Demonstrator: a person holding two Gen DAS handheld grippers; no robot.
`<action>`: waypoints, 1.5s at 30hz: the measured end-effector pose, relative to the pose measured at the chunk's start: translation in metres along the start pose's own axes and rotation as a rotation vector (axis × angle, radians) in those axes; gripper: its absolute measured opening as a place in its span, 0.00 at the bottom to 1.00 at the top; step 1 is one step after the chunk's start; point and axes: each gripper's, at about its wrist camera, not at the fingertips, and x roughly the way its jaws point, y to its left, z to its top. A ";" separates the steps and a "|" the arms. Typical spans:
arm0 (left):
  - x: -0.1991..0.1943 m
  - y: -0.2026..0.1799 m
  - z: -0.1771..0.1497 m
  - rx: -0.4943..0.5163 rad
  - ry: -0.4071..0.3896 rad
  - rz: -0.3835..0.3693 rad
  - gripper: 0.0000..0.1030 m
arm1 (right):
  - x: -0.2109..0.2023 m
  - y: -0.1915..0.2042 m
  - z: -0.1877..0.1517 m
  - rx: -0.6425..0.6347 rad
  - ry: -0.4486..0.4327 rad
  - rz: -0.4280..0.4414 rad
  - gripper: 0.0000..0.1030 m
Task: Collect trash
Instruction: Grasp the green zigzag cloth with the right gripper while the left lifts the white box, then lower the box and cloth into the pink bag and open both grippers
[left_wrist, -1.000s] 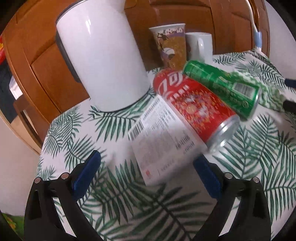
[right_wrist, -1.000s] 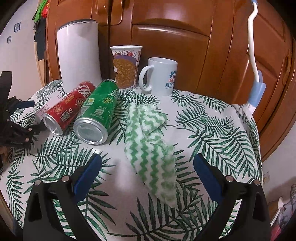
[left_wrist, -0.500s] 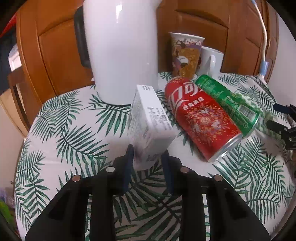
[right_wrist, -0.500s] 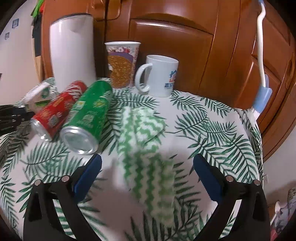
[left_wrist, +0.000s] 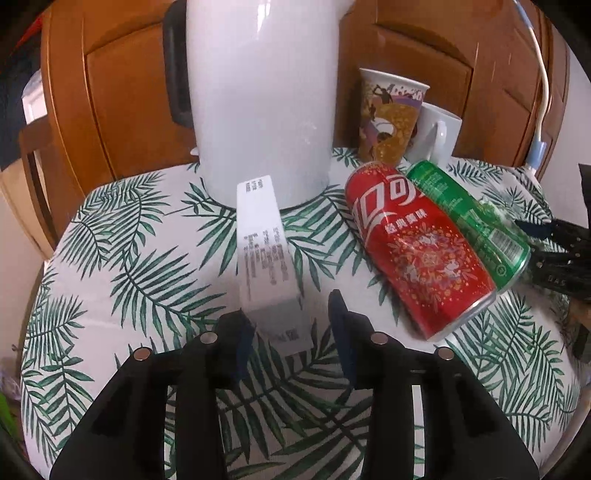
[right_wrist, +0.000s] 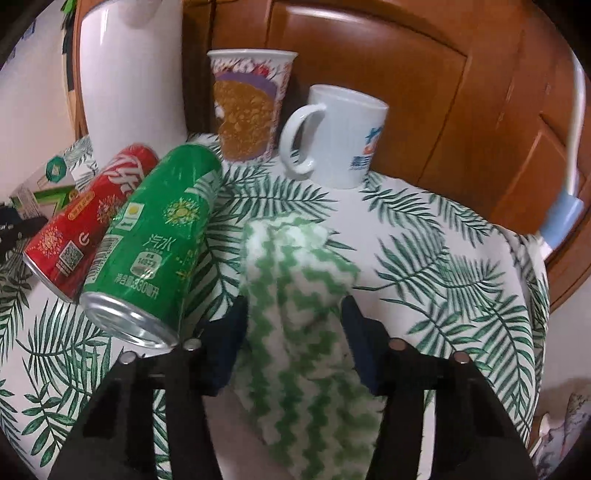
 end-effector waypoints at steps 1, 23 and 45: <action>0.000 0.001 0.001 -0.002 0.000 -0.001 0.41 | 0.001 0.002 0.000 -0.010 0.006 -0.005 0.49; -0.075 -0.035 -0.048 0.066 -0.060 -0.041 0.20 | -0.095 -0.001 -0.044 0.053 -0.109 0.160 0.13; -0.195 -0.110 -0.246 0.137 0.014 -0.132 0.20 | -0.216 0.122 -0.231 0.035 -0.128 0.456 0.13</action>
